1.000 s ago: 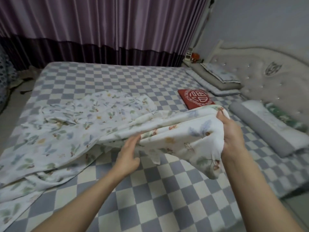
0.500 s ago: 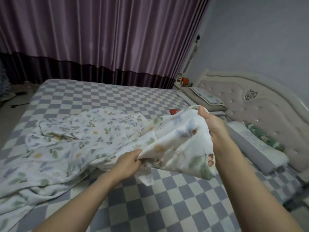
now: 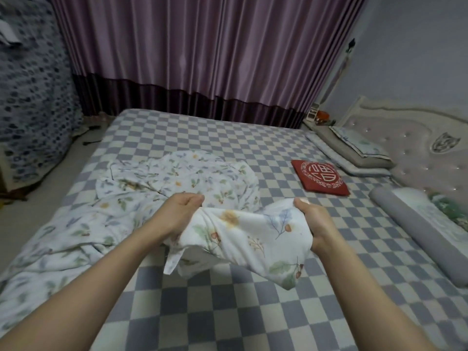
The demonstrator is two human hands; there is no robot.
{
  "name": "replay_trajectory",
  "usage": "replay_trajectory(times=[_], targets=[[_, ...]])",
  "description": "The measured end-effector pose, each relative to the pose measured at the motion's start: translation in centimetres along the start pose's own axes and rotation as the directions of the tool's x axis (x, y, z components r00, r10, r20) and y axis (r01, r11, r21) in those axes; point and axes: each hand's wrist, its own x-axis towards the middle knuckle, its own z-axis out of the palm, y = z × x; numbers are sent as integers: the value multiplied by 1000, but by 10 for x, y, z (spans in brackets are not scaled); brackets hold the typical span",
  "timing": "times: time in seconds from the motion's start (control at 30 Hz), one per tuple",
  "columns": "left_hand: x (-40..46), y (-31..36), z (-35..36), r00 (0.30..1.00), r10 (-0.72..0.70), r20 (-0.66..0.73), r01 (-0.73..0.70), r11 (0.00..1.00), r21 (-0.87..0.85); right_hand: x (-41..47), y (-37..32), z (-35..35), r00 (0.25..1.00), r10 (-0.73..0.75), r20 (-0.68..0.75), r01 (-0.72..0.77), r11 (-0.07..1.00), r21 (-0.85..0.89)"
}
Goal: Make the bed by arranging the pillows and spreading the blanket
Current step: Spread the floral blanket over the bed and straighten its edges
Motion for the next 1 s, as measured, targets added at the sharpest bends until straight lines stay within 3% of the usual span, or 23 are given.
replay_trajectory(times=[0.17,0.3,0.47,0.67,0.8,0.87,0.93,1.0], targets=[[-5,10,8,984,-26,-176,47,992,116,9,7,-4,998,-18,59,14,998,60],[-11,18,23,975,-39,-217,66,991,119,18,16,3,993,-9,117,-7,991,132],[-26,11,47,972,-194,-131,208,972,109,23,24,12,974,-37,222,-29,957,287],[-44,-15,78,946,-324,30,292,886,361,33,-7,12,916,-117,383,-35,929,368],[-45,-5,124,992,-111,67,88,955,282,33,-13,25,907,-142,396,-77,870,488],[-35,10,144,999,36,-20,-27,941,338,31,-13,29,917,-135,376,-87,851,518],[-24,26,147,987,99,-128,-56,952,299,30,-12,27,927,-122,355,-81,859,506],[-18,34,141,988,93,-125,-57,962,266,32,-13,17,928,-107,356,-74,886,458]])
